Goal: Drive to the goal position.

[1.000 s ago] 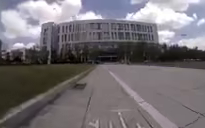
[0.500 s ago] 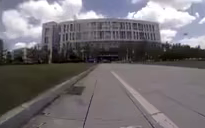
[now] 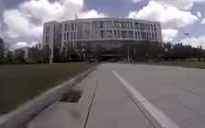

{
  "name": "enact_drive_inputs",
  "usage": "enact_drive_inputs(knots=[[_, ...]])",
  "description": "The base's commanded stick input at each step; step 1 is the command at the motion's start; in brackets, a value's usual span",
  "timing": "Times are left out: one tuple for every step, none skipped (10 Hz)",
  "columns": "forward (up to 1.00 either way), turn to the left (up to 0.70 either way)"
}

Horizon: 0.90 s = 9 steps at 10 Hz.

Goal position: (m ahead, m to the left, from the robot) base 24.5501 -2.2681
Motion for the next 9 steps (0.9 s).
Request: enact_drive_inputs(knots=[[0.7, 0.03], [0.7, 0.25], [0.7, 0.35], [0.7, 0.21], [0.7, 0.01], [0.7, 0.0], [0.7, 0.0], [0.7, 0.0], [0.7, 0.0]])
